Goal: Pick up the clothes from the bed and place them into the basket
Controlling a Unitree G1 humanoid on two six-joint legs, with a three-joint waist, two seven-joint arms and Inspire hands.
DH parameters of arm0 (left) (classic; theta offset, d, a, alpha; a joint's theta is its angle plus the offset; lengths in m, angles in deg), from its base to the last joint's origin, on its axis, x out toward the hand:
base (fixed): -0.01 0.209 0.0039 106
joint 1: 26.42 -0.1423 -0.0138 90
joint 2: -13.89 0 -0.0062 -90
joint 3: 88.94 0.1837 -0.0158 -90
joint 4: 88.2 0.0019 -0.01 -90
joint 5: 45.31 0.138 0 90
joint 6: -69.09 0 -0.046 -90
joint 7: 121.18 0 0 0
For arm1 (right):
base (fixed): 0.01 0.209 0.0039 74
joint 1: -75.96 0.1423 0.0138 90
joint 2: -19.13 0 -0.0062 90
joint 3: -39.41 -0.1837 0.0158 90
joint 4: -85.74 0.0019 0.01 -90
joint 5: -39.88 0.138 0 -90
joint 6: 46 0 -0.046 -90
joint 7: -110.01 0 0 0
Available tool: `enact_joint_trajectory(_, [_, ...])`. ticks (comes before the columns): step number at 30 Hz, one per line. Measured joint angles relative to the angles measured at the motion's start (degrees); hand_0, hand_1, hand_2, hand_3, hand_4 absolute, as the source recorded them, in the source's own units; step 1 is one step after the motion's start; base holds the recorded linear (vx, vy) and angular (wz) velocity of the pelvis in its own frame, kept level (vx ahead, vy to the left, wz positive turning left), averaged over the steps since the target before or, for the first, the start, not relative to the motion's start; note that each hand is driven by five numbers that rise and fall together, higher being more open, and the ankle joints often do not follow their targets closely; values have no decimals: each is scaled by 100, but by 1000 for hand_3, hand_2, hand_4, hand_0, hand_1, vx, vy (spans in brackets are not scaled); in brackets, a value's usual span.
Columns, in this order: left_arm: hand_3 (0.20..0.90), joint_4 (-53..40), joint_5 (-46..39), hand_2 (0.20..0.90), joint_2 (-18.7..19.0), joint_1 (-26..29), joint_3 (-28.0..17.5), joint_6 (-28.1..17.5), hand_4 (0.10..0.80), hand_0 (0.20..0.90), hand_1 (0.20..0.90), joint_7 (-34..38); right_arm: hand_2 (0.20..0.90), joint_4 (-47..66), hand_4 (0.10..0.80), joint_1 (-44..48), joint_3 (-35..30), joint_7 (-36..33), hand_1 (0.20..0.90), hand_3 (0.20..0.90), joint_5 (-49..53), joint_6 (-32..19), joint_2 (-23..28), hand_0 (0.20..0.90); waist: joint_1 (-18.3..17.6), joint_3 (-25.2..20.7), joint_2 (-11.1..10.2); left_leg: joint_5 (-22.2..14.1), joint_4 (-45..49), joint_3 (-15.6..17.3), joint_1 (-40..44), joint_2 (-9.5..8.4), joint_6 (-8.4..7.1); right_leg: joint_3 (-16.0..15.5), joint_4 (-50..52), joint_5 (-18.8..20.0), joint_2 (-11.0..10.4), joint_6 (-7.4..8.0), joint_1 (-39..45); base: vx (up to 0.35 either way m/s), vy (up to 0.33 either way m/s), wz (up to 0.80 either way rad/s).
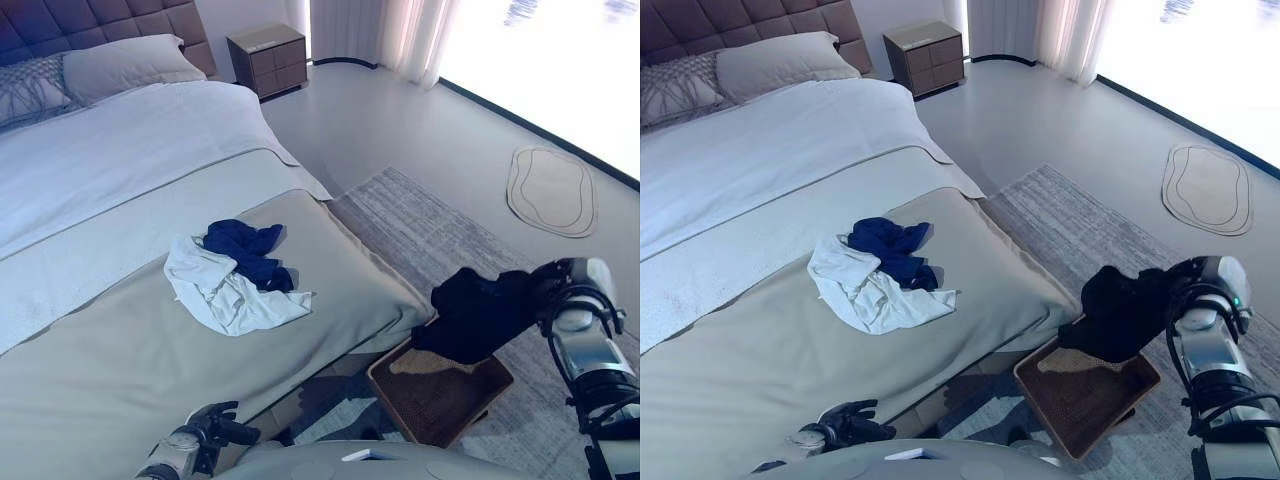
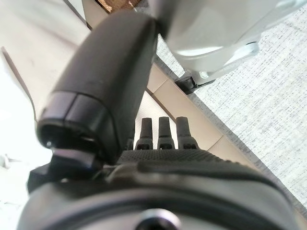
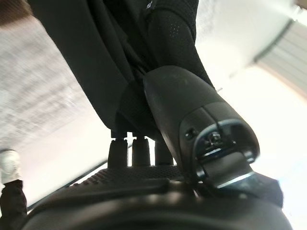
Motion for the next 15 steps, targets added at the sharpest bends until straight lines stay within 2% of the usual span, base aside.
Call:
enact_joint_trajectory(6, [900,-6,0,900,-11,-5,3,-123,800,900,900,-8,300,-480,100,-11,92,190,300,200,-401,2,-5,300,62,44,42,0,-1,-11,-18,42,-2,-27,-28,1,46,-1,-12,-18,-38,2])
enact_joint_trajectory(7, [900,-9,-1,900,-9,-1,0,-123,800,900,900,-8,592,-515,440,-9,180,187,592,540,-403,2,-4,592,67,65,47,11,0,-22,-23,43,-18,-38,-29,0,47,-1,-12,0,0,0])
enact_joint_trajectory(9, [900,-11,0,900,-9,12,2,-123,800,900,900,-20,900,-627,800,26,283,223,900,900,-403,-3,-5,900,89,117,64,21,0,-42,-31,43,-34,-56,-29,1,47,-1,-10,0,-27,5])
enact_joint_trajectory(15, [900,-16,-8,900,-5,63,4,-122,800,900,900,-56,900,-1441,800,282,552,1096,900,900,-653,32,-2,900,216,161,79,42,1,-206,-61,18,-63,-203,-31,0,40,-3,42,25,-23,13])
